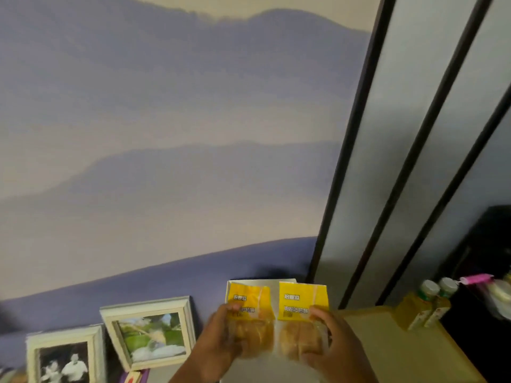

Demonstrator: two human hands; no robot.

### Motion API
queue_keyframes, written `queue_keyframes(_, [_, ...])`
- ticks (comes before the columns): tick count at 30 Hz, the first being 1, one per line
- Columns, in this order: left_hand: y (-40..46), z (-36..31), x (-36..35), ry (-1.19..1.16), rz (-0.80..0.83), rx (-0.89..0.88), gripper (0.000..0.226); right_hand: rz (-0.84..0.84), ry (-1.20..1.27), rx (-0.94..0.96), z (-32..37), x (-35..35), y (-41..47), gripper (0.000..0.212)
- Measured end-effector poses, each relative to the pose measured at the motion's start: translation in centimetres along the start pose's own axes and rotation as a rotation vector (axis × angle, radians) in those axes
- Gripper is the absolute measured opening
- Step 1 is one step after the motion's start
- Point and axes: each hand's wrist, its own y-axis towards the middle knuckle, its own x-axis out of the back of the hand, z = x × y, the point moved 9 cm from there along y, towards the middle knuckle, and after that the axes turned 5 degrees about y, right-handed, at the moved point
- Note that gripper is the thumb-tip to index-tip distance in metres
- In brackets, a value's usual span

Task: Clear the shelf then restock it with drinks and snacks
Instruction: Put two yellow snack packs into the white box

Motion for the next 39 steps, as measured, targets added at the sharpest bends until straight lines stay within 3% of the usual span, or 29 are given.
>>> queue_keyframes(1, [1.2, 0.4, -0.5, -0.144, -0.012, 0.042, 0.032, 0.010, -0.007, -0.011, -0.6, -0.2, 1.6, 0.084])
queue_keyframes(2, [2.5, 0.5, -1.3, -0.122, 0.022, 0.070, 0.027, 0.020, -0.016, -0.017, -1.2, -0.3, 3.0, 0.085])
queue_keyframes(3, [3.3, 0.8, -2.0, 0.001, 0.037, 0.065, 0.031, 0.029, -0.017, -0.021, -1.9, -0.5, 4.2, 0.085])
queue_keyframes(6, [6.0, 3.6, -1.5, 0.029, -0.111, 0.171, 0.062, 0.050, -0.022, -0.054, -4.2, -1.1, 6.9, 0.086])
queue_keyframes(12, [8.8, 4.3, -2.9, 0.076, -0.125, 0.150, 0.057, 0.156, -0.025, -0.045, -6.4, -2.7, 10.7, 0.084])
queue_keyframes(18, [9.3, 5.1, -3.5, 0.411, -0.166, 0.023, 0.057, 0.260, -0.020, 0.027, -5.1, -5.6, 11.8, 0.078])
queue_keyframes(21, [9.5, 5.4, -4.8, 0.595, -0.108, -0.024, 0.058, 0.316, -0.062, 0.062, -4.8, -7.7, 11.1, 0.077])
queue_keyframes(29, [9.0, 6.8, -5.5, 0.965, -0.163, 0.052, 0.056, 0.333, -0.229, 0.121, -4.6, -10.3, 11.0, 0.054])
queue_keyframes(31, [8.9, 6.6, -5.5, 0.973, -0.183, 0.062, 0.055, 0.336, -0.292, 0.157, -4.6, -10.7, 10.7, 0.045])
queue_keyframes(35, [8.8, 5.2, -5.1, 0.884, -0.154, -0.005, 0.051, 0.293, -0.394, 0.203, -4.8, -10.9, 9.9, 0.059])
queue_keyframes(39, [8.4, 5.2, -3.5, 0.696, -0.177, 0.040, 0.056, 0.165, -0.431, 0.282, -3.5, -9.4, 9.8, 0.065])
